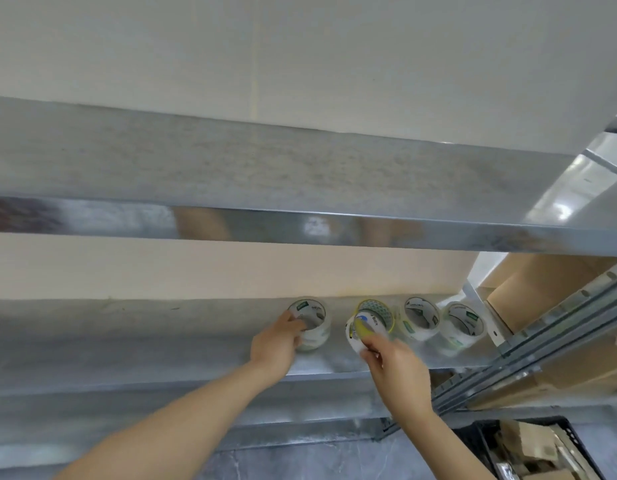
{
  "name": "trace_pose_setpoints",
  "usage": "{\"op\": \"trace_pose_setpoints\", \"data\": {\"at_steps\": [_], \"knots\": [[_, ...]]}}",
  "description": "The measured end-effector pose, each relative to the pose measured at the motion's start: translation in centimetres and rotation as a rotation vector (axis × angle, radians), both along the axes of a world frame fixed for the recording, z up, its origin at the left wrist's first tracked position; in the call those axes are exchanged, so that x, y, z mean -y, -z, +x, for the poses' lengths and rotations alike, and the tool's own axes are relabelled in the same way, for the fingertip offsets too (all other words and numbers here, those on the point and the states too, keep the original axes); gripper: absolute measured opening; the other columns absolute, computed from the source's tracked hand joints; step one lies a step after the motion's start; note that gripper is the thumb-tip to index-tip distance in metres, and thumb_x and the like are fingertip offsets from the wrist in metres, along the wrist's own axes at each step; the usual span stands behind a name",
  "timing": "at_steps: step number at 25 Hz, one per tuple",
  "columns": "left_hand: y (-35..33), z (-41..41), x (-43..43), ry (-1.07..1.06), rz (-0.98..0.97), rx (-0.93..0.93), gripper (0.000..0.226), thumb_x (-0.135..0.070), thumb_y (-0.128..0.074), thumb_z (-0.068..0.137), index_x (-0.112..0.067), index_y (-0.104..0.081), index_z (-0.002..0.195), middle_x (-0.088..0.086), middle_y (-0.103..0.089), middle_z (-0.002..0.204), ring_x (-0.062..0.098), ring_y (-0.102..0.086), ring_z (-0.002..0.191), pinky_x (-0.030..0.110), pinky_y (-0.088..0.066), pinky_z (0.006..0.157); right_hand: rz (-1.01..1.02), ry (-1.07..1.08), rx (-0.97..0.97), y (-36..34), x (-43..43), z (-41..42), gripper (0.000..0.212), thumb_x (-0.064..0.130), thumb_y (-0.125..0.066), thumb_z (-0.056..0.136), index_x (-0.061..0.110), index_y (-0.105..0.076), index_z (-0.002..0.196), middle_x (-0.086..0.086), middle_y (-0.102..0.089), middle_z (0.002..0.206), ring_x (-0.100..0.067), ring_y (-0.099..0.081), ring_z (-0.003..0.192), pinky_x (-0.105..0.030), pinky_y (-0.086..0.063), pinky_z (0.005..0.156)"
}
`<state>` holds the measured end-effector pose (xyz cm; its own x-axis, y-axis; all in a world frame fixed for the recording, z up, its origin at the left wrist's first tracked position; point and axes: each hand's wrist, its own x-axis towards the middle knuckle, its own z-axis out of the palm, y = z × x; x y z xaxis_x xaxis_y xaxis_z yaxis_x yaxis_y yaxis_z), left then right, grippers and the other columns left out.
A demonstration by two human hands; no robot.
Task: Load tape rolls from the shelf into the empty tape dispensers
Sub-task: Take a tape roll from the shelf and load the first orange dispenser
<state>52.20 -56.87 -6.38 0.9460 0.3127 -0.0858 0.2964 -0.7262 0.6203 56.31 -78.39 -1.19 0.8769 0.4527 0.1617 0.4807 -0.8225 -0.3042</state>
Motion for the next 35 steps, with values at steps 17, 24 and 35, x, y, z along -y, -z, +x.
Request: {"op": "trace_pose_setpoints", "data": {"at_steps": [17,24,35], "knots": [[-7.0,-9.5,-6.5,-0.566,-0.281,0.206,0.039,-0.012,-0.069,0.086,-0.005,-0.062,0.124,0.012,-0.059,0.122,0.032,-0.061,0.108,0.037,-0.048,0.100,-0.481,-0.243,-0.051,5.4,-8.4,4.4,0.016,0.025,-0.047,0.088,0.031,-0.061,0.092,0.002,-0.071,0.103,-0.021,-0.066,0.092,-0.025,-0.036,0.058],[-8.4,-13.1,-7.2,-0.643,-0.290,0.247,0.031,-0.012,-0.068,0.087,-0.011,-0.066,0.119,0.004,-0.059,0.110,0.024,-0.059,0.110,0.033,-0.046,0.100,0.467,-0.308,-0.684,0.2,-16.1,-0.7,0.013,0.030,-0.056,0.094,0.029,-0.068,0.095,0.008,-0.072,0.102,-0.013,-0.063,0.092,-0.031,-0.045,0.081],[-11.8,-31.3,-14.5,-1.008,-0.265,0.352,0.033,-0.009,-0.073,0.084,-0.006,-0.067,0.116,0.000,-0.058,0.107,0.023,-0.061,0.109,0.028,-0.046,0.098,0.442,-0.681,-0.803,-3.6,-30.3,-13.6,0.019,0.008,-0.062,0.089,0.015,-0.067,0.106,0.005,-0.067,0.093,-0.014,-0.061,0.086,-0.019,-0.045,0.074]]}}
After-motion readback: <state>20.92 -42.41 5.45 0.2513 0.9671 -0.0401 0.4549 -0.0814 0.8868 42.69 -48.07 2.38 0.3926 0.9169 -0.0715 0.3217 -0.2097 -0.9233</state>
